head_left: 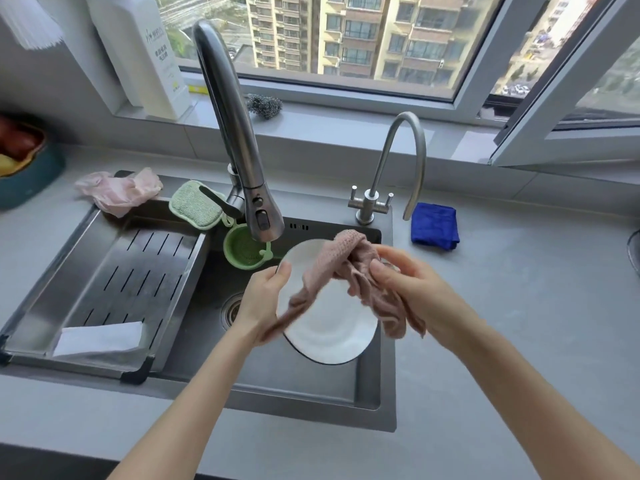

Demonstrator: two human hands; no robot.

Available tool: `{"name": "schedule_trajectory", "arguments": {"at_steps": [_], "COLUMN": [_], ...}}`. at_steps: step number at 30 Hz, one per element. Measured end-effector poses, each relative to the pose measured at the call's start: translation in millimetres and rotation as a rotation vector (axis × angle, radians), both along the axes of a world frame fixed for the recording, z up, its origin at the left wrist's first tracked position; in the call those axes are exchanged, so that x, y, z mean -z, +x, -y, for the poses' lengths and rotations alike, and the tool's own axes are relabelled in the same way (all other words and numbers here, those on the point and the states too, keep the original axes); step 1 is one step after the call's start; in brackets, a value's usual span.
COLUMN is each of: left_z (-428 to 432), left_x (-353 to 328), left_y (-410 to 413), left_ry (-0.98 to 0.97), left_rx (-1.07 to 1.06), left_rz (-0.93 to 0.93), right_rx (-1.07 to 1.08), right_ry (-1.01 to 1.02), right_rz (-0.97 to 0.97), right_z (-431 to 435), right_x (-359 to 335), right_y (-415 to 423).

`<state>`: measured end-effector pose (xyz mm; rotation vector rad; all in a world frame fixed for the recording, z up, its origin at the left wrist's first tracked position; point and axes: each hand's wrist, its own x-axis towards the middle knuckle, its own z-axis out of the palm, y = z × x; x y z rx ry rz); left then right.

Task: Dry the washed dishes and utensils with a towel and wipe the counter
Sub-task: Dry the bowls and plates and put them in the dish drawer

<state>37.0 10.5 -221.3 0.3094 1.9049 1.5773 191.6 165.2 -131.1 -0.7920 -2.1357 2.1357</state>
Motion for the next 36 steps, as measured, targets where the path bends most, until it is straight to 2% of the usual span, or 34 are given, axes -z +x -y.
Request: {"name": "schedule_trajectory", "arguments": {"at_steps": [2, 3, 4, 6, 9, 11, 12, 15, 16, 18, 20, 22, 26, 29, 34, 36], "left_z": [-5, -7, -8, -12, -28, -38, -40, -33, -29, -23, -18, -15, -18, -24, -29, -30], "left_x": [1, 0, 1, 4, -17, -28, -29, -27, -25, -25, -27, -28, -35, -44, -59, -63], "left_y": [2, 5, 6, 10, 28, 36, 34, 18, 11, 5, 2, 1, 11, 15, 16, 20], "left_ry": [0.048, 0.075, 0.098, 0.11, 0.172, 0.174, 0.172, 0.254, 0.274, 0.267, 0.232, 0.219, 0.199, 0.235, 0.305, 0.321], "left_rx": [-0.001, -0.02, -0.027, -0.009, 0.018, -0.034, -0.064, -0.07, -0.06, -0.015, 0.08, 0.179, 0.306, 0.301, 0.337, 0.394], "left_rz": [0.047, 0.1, 0.12, 0.092, 0.019, -0.005, 0.003, 0.172, 0.203, 0.144, 0.104, 0.105, 0.107, 0.061, 0.025, -0.004], "right_rx": [-0.069, 0.009, 0.088, 0.139, 0.086, 0.091, 0.031, -0.368, -0.449, -0.476, -0.396, -0.302, -0.172, 0.066, 0.409, 0.555], "right_ry": [0.687, 0.988, 1.096, 1.013, 0.943, 0.946, 0.929, 0.989, 1.043, 1.221, 1.406, 1.43, 1.19, 0.95, 1.29, 1.383], "right_rz": [0.219, 0.26, 0.201, 0.096, 0.241, 0.258, 0.216, 0.05, 0.025, 0.021, 0.108, 0.119, -0.118, -0.31, -0.186, -0.2], "right_z": [-13, -15, -13, -2, 30, 48, 54, 54, 47, 21, -5, -24, -25, -32, -37, -28], "right_x": [14, 20, 23, 30, 56, 69, 70, 66, 68, 79, 85, 78, 45, 22, 24, 26], "right_y": [-5, -5, -5, -6, -26, -36, -35, -4, 11, 37, 47, 37, 1, -4, -2, -2]}}
